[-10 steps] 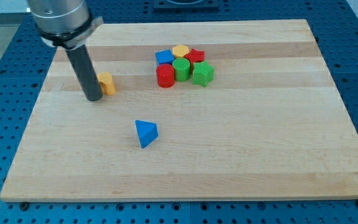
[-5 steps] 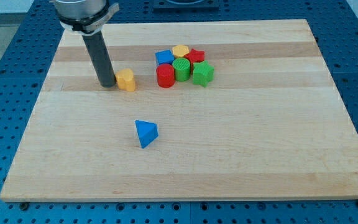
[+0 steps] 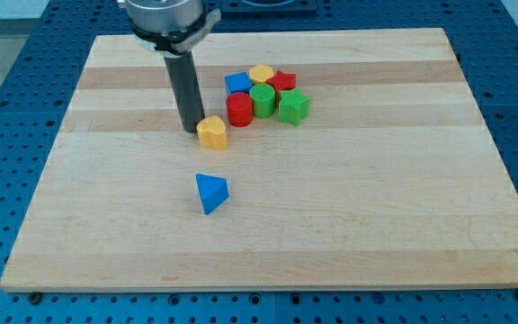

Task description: Move the yellow heart closer to group of blocks

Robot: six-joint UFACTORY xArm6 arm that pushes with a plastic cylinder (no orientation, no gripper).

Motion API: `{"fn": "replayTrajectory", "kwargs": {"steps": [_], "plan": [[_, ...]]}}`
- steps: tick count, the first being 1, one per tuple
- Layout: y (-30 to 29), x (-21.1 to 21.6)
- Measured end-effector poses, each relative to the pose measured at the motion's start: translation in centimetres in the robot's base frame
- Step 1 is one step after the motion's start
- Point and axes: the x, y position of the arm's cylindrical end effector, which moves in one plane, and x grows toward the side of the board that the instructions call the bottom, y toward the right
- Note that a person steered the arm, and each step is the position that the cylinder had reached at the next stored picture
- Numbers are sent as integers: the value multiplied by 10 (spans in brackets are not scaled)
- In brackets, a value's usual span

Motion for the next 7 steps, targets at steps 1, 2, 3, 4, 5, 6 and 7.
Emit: {"fn": "replayTrajectory", "kwargs": {"steps": [1,2,3,4,5,6,7], "plan": [[2,20],[3,44],[3,58],[6,64],[23,64],[25,58],[26,48]]}}
